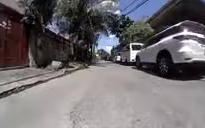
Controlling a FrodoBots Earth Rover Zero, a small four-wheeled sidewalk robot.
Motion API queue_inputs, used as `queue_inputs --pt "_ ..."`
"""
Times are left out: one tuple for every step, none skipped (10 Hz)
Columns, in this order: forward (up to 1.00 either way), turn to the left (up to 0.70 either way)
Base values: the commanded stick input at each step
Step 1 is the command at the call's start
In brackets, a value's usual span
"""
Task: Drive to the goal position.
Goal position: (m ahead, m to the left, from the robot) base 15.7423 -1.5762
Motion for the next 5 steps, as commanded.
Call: queue_inputs --pt "1.0 0.07" --pt "1.0 0.02" --pt "1.0 0.01" --pt "1.0 0.0" --pt "1.0 0.0"
